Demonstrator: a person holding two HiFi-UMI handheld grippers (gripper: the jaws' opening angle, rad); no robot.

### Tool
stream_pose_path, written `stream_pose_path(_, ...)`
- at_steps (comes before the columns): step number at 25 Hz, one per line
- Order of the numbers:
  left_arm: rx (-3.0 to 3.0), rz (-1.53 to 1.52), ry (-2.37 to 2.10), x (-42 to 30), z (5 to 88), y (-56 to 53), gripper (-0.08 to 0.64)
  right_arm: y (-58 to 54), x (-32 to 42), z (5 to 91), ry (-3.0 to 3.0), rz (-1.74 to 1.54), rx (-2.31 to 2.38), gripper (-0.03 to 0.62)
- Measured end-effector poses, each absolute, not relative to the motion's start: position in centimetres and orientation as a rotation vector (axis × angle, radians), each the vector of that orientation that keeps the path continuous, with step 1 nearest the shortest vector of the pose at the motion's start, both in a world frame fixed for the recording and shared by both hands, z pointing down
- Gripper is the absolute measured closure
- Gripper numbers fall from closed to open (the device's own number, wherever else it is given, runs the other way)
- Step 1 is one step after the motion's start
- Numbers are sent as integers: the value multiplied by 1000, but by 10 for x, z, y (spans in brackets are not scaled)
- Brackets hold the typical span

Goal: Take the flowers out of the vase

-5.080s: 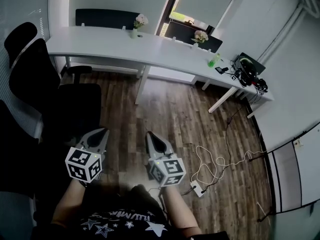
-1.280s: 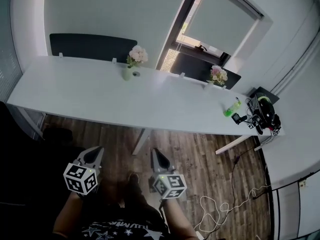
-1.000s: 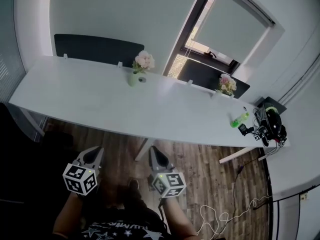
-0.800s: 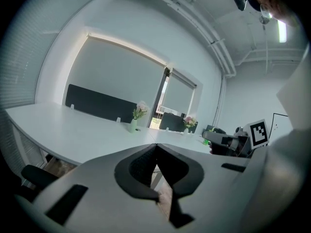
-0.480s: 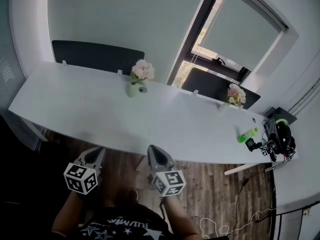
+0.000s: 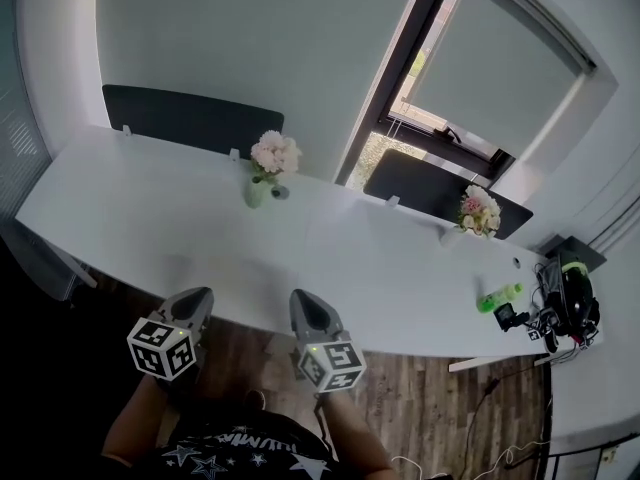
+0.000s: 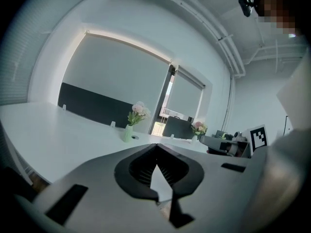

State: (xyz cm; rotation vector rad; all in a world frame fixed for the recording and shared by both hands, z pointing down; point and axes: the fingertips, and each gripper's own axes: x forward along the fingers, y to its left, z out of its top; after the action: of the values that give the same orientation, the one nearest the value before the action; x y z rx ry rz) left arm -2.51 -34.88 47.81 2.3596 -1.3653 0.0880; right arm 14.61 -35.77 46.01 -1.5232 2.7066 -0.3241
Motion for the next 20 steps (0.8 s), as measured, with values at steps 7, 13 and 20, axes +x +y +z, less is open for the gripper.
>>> stream_pose_path(7,2346,115,-1384,-6,479,-362,552,-370,150,473,2730,-394,-1453,589)
stream_pose_path(13,2345,100,-1423,-2,474,-376,552,-380,159,489,2702,-470,-1452,591)
stream_pose_path(20,2352,115,-1389,-3,487,-399,552,-399,164,492,2671,-487,-1493,589)
